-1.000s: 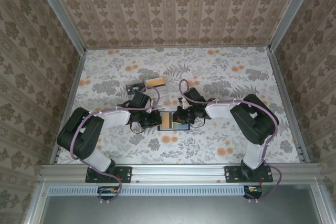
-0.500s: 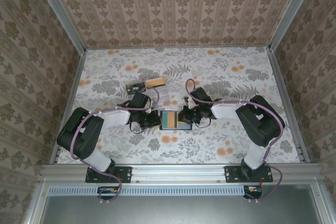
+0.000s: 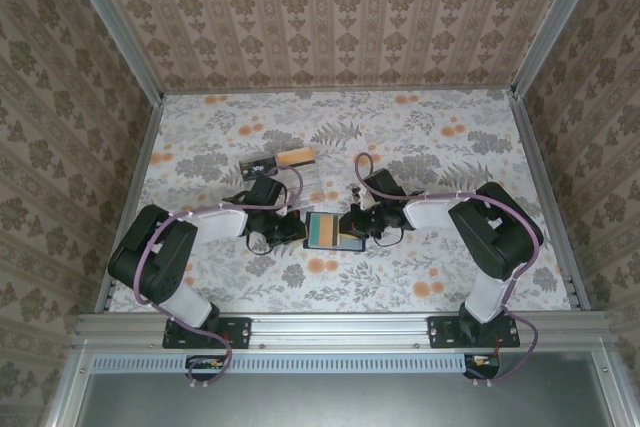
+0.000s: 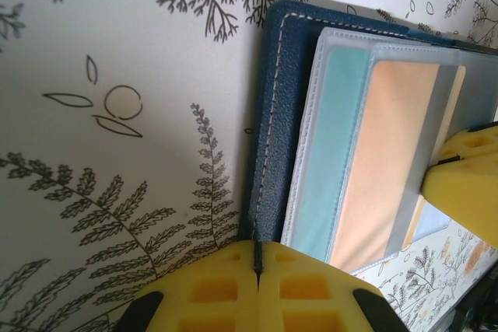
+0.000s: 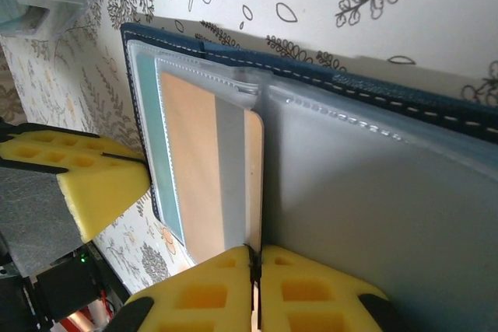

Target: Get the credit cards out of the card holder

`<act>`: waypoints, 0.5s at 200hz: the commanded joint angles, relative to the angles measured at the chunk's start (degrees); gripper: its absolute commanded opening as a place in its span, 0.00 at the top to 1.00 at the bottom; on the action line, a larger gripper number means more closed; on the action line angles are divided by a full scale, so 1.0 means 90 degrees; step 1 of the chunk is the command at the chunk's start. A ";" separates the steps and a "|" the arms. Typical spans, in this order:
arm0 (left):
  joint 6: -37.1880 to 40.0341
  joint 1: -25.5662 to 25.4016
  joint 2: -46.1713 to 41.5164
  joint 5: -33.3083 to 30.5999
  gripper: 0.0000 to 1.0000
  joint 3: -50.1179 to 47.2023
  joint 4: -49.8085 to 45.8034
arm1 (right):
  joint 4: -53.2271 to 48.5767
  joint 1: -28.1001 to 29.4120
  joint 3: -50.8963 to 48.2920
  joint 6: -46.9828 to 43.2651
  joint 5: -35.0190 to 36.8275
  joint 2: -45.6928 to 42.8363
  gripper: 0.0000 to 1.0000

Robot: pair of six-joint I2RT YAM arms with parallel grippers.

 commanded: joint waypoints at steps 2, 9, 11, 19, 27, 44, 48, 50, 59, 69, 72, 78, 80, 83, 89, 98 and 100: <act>0.0132 0.0046 0.0021 -0.0104 1.00 0.0073 -0.0346 | 0.0065 -0.0032 -0.0099 0.0116 -0.0087 -0.0094 0.93; 0.0133 0.0046 -0.0006 -0.0104 1.00 0.0102 -0.0376 | 0.0063 -0.0032 -0.0099 0.0106 -0.0093 -0.0084 0.96; 0.0133 0.0046 -0.0017 -0.0104 1.00 0.0112 -0.0384 | 0.0060 -0.0032 -0.0106 0.0106 -0.0091 -0.0083 0.97; 0.0133 0.0046 -0.0082 -0.0112 1.00 0.0149 -0.0426 | 0.0060 -0.0032 -0.0101 0.0106 -0.0077 -0.0074 1.00; 0.0136 0.0036 -0.0163 -0.0128 1.00 0.0190 -0.0476 | 0.0086 -0.0032 -0.0108 0.0124 -0.0082 -0.0064 1.00; 0.0144 -0.0001 -0.0323 -0.0144 1.00 0.0350 -0.0571 | 0.0156 -0.0022 -0.0109 0.0171 -0.0099 -0.0036 1.00; 0.0148 -0.0017 -0.0355 -0.0144 1.00 0.0409 -0.0595 | 0.0166 -0.0013 -0.0099 0.0179 -0.0100 -0.0026 1.00; 0.0144 -0.0026 -0.0363 -0.0143 1.00 0.0431 -0.0605 | 0.0174 -0.0012 -0.0092 0.0180 -0.0100 -0.0013 1.00; 0.0148 -0.0075 -0.0382 -0.0143 1.00 0.0538 -0.0616 | 0.0196 -0.0003 -0.0071 0.0192 -0.0122 0.0012 1.00; 0.0138 -0.0150 -0.0363 -0.0133 1.00 0.0643 -0.0619 | 0.0201 0.0015 -0.0035 0.0194 -0.0120 0.0057 1.00; 0.0142 -0.0174 -0.0343 -0.0128 1.00 0.0671 -0.0613 | 0.0204 0.0017 -0.0026 0.0203 -0.0127 0.0067 1.00; 0.0142 -0.0220 -0.0287 -0.0115 1.00 0.0725 -0.0586 | 0.0216 0.0026 -0.0006 0.0213 -0.0120 0.0095 1.00; 0.0138 -0.0238 -0.0265 -0.0109 1.00 0.0739 -0.0578 | 0.0226 0.0032 -0.0002 0.0213 -0.0119 0.0100 1.00; 0.0140 -0.0262 -0.0227 -0.0105 1.00 0.0770 -0.0566 | 0.0237 0.0035 0.0007 0.0217 -0.0122 0.0111 1.00; 0.0137 -0.0301 -0.0139 -0.0104 1.00 0.0810 -0.0551 | 0.0250 0.0037 0.0025 0.0240 -0.0128 0.0146 1.00; 0.0134 -0.0342 -0.0019 -0.0107 1.00 0.0864 -0.0533 | 0.0273 0.0054 0.0055 0.0252 -0.0130 0.0179 1.00; 0.0131 -0.0351 0.0009 -0.0105 1.00 0.0872 -0.0521 | 0.0274 0.0056 0.0064 0.0252 -0.0132 0.0182 1.00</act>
